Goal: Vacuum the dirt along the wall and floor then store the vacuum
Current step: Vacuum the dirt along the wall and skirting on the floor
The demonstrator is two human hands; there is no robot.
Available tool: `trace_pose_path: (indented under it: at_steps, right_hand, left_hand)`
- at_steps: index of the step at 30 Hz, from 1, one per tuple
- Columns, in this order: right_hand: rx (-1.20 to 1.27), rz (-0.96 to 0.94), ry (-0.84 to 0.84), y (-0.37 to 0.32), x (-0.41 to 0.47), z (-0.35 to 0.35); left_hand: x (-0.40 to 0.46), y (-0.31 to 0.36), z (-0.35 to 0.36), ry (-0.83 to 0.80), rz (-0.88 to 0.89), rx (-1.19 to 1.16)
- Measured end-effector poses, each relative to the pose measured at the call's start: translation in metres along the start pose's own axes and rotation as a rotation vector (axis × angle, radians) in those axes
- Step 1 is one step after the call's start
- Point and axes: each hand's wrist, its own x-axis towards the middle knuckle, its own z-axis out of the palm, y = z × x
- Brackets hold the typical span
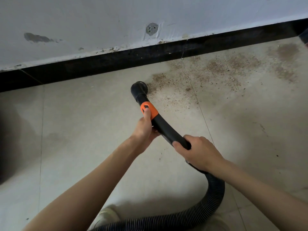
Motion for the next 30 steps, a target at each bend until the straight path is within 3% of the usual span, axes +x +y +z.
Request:
trace_pose_path:
  at_steps: [15,30]
  right_hand:
    - [-0.099,0.042,-0.024,0.011,-0.041,-0.001]
    - [0.079,0.007,0.120,-0.004,0.046,-0.028]
  left_hand:
    - [-0.017,-0.036,0.009,-0.038,-0.005,0.014]
    - [0.044,0.042,0.040,-0.009,0.000,-0.001]
